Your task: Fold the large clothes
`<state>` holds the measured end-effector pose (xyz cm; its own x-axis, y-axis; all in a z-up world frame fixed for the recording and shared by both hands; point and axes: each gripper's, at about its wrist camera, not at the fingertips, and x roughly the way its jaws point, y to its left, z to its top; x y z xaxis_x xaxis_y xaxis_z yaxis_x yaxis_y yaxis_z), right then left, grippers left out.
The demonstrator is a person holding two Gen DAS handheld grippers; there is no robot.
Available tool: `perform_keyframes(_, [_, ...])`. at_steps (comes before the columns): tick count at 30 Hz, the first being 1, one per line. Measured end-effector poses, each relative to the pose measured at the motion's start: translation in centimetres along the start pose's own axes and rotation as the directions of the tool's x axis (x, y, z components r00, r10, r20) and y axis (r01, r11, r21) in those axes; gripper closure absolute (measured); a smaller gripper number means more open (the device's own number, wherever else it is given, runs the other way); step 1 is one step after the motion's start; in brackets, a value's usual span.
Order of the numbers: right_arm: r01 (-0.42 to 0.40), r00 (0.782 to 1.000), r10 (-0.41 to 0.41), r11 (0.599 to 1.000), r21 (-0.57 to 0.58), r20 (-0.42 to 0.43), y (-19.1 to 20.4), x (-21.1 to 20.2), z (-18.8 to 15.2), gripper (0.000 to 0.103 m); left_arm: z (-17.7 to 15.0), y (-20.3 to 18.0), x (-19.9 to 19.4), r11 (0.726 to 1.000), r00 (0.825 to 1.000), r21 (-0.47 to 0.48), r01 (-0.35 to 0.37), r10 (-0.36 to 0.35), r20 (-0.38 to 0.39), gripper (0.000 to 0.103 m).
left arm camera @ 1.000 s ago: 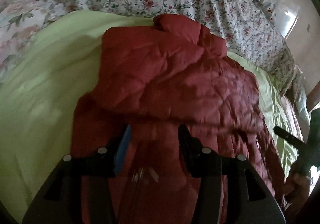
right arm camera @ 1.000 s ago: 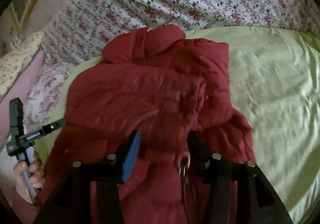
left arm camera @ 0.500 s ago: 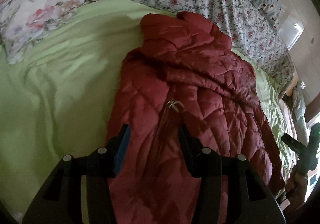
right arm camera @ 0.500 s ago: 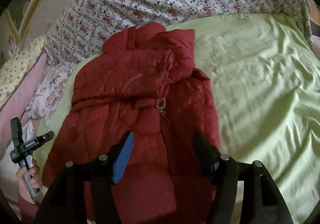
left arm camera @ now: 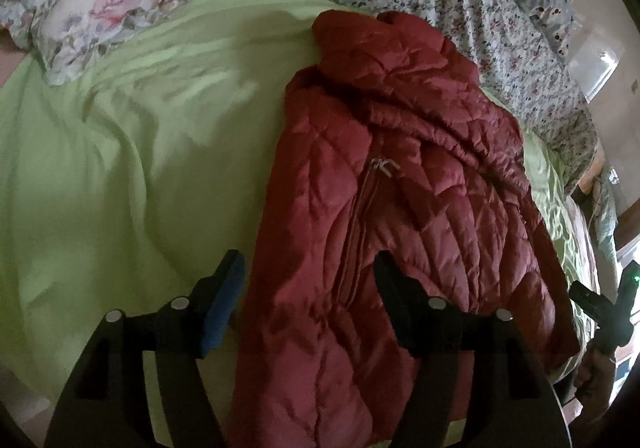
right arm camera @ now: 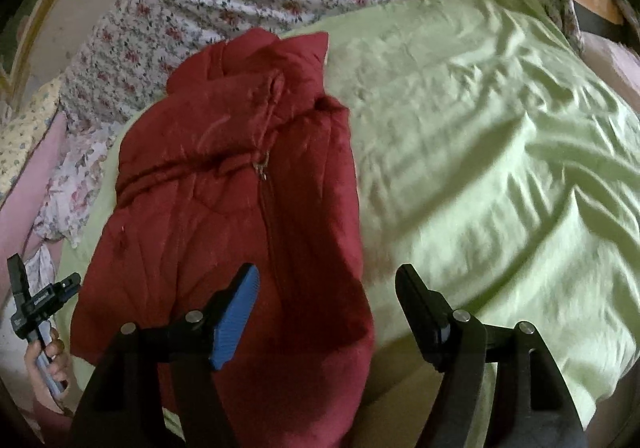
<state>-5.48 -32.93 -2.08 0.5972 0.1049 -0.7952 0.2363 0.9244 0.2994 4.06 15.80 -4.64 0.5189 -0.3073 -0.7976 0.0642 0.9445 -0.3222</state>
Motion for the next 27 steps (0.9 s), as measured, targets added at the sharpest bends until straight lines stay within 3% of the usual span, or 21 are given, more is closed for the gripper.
perform_keyframes(8, [-0.004,0.994,0.002,1.0,-0.017,-0.107,0.6,2.1,-2.2,0.03,-1.7,0.8,0.2,1.0,0.999,0.004,-0.004,0.004,-0.046,0.03])
perform_keyframes(14, [-0.041,0.987,0.029,0.997,-0.071,-0.156,1.7,2.2,-3.7,0.03,-3.7,1.4,0.2,0.999,0.994,-0.013,0.049,-0.05,-0.099,0.03])
perform_keyframes(21, [-0.065,0.981,0.046,0.993,-0.102,-0.186,1.7,1.8,-4.6,0.037,-5.5,-0.4,0.0,0.995,0.99,0.072,0.075,-0.065,-0.126,0.031])
perform_keyframes(24, [-0.076,0.98,0.056,0.992,-0.101,-0.191,1.8,1.7,-4.7,0.04,-5.7,-1.1,0.0,0.991,0.988,0.095,0.093,-0.08,-0.133,0.043])
perform_keyframes(27, [-0.094,0.978,0.075,0.992,-0.089,-0.197,1.5,1.6,-4.7,0.042,-5.8,-1.6,0.0,0.988,0.987,0.116,0.098,-0.082,-0.136,0.045])
